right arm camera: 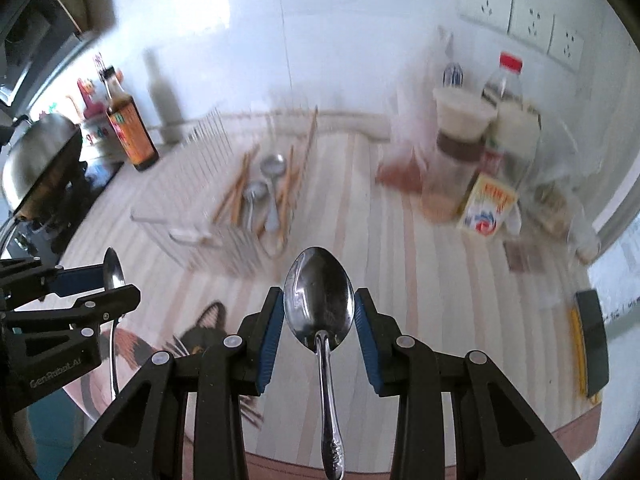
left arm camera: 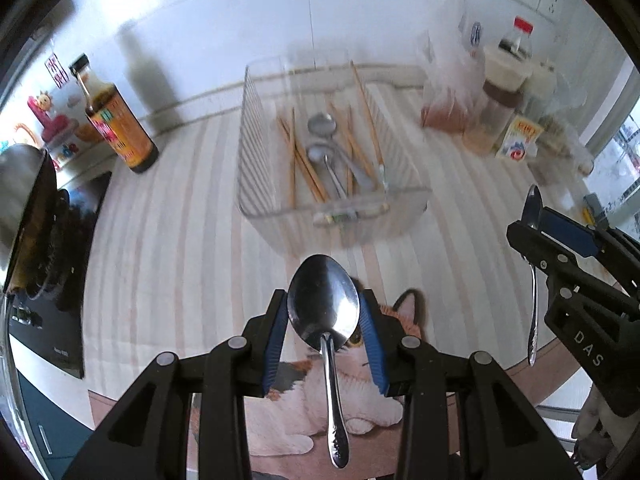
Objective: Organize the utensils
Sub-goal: 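Carry both held spoons over the clear basket, then open both tools to drop the spoons into the clear basket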
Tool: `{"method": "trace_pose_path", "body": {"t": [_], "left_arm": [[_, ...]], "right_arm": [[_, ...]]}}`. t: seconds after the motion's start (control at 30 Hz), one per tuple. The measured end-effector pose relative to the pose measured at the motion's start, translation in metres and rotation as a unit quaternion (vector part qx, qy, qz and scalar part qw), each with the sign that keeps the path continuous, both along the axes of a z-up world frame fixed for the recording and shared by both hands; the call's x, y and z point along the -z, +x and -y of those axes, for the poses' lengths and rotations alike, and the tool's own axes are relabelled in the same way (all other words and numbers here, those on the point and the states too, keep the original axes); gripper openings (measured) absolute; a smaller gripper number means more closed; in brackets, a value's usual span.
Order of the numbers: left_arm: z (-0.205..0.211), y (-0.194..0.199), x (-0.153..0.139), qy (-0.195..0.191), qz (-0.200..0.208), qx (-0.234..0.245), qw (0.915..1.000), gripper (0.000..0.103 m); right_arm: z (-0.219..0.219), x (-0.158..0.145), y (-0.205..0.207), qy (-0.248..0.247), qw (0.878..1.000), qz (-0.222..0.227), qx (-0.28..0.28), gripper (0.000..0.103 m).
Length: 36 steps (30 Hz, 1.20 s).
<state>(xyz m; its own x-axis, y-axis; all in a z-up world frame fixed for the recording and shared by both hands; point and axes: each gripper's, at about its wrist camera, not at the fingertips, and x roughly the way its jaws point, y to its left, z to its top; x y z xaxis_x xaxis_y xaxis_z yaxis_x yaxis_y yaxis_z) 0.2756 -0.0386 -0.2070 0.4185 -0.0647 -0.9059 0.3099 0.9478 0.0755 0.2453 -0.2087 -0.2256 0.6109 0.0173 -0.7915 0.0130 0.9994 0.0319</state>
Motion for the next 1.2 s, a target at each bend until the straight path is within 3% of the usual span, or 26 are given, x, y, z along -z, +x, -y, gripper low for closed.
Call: {"method": "trace_pose_path", "body": {"t": [0.13, 0.27, 0.4, 0.53, 0.7, 0.9, 1.0, 1.03, 1.07, 1.13, 1.2], "left_arm": [[-0.003, -0.001, -0.027, -0.021, 0.020, 0.003, 0.9996, 0.032], [-0.002, 0.007, -0.072, -0.054, 0.047, 0.004, 0.9974, 0.032], [-0.002, 0.035, -0.122, -0.107, 0.067, -0.005, 0.9920, 0.032], [0.003, 0.075, -0.146, -0.134, 0.073, -0.015, 0.9882, 0.032], [0.012, 0.136, -0.128, -0.129, 0.028, -0.026, 0.9910, 0.032], [0.016, 0.188, -0.065, -0.101, -0.059, -0.052, 0.9919, 0.033], [0.011, 0.198, -0.051, -0.082, -0.072, -0.069, 0.9916, 0.034], [0.009, 0.198, -0.050, -0.073, -0.067, -0.075, 0.9922, 0.040], [0.008, 0.197, -0.050, -0.067, -0.060, -0.079, 0.9928, 0.055], [0.002, 0.192, -0.052, -0.054, -0.038, -0.089, 0.9938, 0.069], [-0.004, 0.183, -0.050, -0.046, -0.023, -0.100, 0.9937, 0.072]], "right_arm": [[0.001, -0.026, 0.004, 0.013, 1.000, 0.026, 0.000, 0.037], [0.011, -0.065, 0.013, 0.062, 0.997, 0.047, 0.006, 0.037], [0.025, -0.098, 0.043, 0.125, 0.991, 0.054, 0.006, 0.037], [0.033, -0.112, 0.089, 0.182, 0.982, 0.044, 0.003, 0.037], [0.030, -0.095, 0.153, 0.207, 0.978, 0.007, 0.009, 0.037], [0.021, -0.040, 0.209, 0.233, 0.969, -0.078, 0.031, 0.038], [0.017, -0.009, 0.224, 0.236, 0.962, -0.131, 0.040, 0.044], [0.017, -0.005, 0.226, 0.228, 0.963, -0.134, 0.044, 0.047], [0.017, -0.004, 0.224, 0.221, 0.965, -0.133, 0.043, 0.047], [0.016, -0.005, 0.220, 0.203, 0.970, -0.126, 0.037, 0.052], [0.018, -0.009, 0.212, 0.178, 0.976, -0.118, 0.036, 0.056]]}}
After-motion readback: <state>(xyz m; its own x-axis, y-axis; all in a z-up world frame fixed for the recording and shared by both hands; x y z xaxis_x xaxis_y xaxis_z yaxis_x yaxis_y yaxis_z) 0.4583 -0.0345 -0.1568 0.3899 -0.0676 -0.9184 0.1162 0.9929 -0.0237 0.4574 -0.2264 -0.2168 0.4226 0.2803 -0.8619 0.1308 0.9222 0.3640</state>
